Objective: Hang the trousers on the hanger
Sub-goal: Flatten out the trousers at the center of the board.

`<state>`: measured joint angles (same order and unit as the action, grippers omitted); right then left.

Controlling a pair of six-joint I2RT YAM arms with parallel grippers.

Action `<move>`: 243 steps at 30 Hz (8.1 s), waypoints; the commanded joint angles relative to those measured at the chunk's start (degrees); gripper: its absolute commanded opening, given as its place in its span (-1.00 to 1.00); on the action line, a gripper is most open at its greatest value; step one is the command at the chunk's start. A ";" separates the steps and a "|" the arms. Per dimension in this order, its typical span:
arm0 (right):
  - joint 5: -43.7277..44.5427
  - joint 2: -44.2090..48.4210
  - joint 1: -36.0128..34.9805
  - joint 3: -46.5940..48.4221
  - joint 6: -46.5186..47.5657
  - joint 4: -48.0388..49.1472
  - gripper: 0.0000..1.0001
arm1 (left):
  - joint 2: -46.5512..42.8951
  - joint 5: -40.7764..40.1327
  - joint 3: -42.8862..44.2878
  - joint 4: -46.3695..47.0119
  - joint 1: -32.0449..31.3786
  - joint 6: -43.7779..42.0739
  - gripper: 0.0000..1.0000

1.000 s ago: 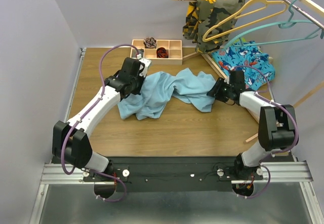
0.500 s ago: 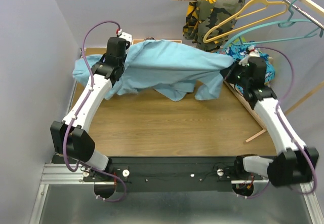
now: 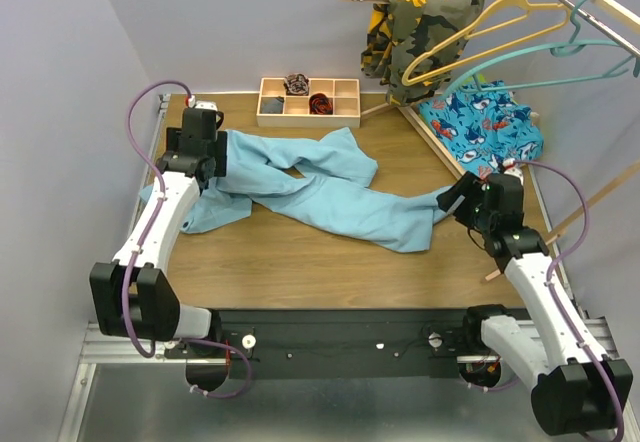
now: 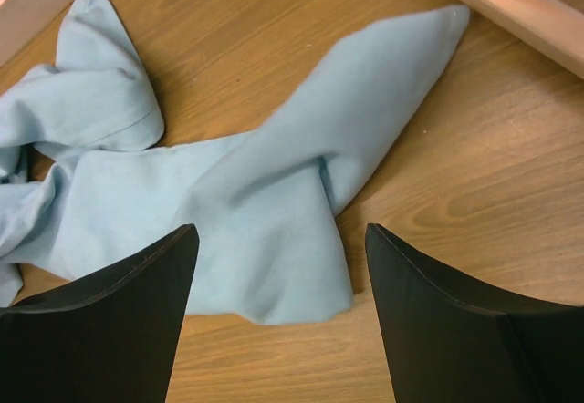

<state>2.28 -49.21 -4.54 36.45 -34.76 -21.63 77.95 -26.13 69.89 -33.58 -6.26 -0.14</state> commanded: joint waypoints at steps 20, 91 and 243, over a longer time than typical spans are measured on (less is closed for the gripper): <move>6.77 -19.25 0.05 8.03 -6.19 -0.70 0.79 | -1.84 48.99 1.74 -4.73 3.62 3.65 0.74; 16.88 -15.41 6.21 19.21 -0.20 -2.18 0.45 | -3.15 35.44 -11.25 28.93 29.45 27.14 -1.00; -11.34 -32.69 4.89 12.94 6.20 9.49 0.54 | -9.32 29.03 -14.87 23.38 -3.04 27.48 0.57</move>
<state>-8.54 -77.08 3.05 46.70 -28.45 -15.00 64.69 4.67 53.10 -15.16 -5.02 26.59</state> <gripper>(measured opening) 0.772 0.782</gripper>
